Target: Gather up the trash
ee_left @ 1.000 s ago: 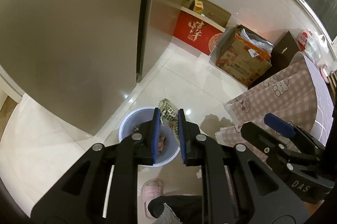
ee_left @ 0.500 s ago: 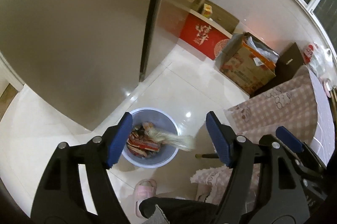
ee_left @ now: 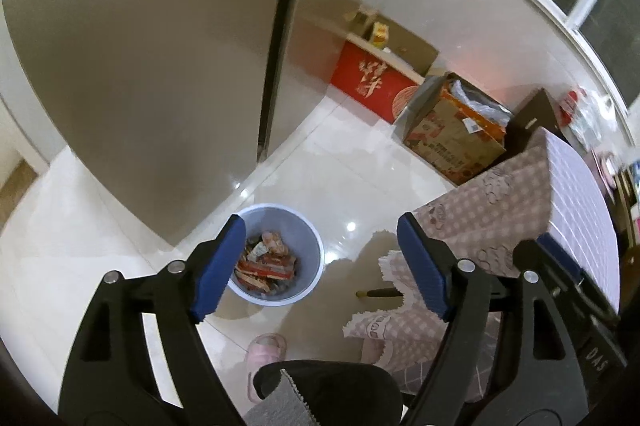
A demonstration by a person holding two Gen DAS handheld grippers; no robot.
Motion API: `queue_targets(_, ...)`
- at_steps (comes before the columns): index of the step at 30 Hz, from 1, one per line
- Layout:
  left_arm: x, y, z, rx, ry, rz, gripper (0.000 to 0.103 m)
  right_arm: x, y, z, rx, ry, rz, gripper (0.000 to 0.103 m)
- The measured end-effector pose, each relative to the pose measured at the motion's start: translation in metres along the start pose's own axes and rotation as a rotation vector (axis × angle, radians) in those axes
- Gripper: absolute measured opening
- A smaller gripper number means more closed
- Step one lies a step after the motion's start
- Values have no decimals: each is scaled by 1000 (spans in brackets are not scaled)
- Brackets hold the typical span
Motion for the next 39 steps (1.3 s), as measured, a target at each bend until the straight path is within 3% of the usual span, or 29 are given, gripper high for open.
queue_targets(13, 7, -134, 78, -18, 222, 248, 86, -14, -145, 7, 102, -68, 219, 91)
queue_targets(23, 20, -215, 127, -7, 335, 408, 89, -16, -262, 19, 270, -126, 424, 96)
queue_targets(30, 28, -258, 145, 27, 358, 524, 91, -11, -314, 19, 290, -143, 518, 97)
queue_targets(33, 31, -276, 154, 74, 364, 572, 92, -9, -332, 18, 295, -148, 552, 97)
queue_targets(39, 32, -290, 165, 90, 368, 637, 92, -10, -351, 18, 308, -168, 603, 97)
Point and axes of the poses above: each gripper's, at about its wrist camera, not at the fingertips, and y roughly the way its jaws point, z to its right, x to its underside, the point moved 9 cm from there along y, roughly the way its jaws point, and after that the axes turned 3 degrees about -y, right-handed, at the moved point
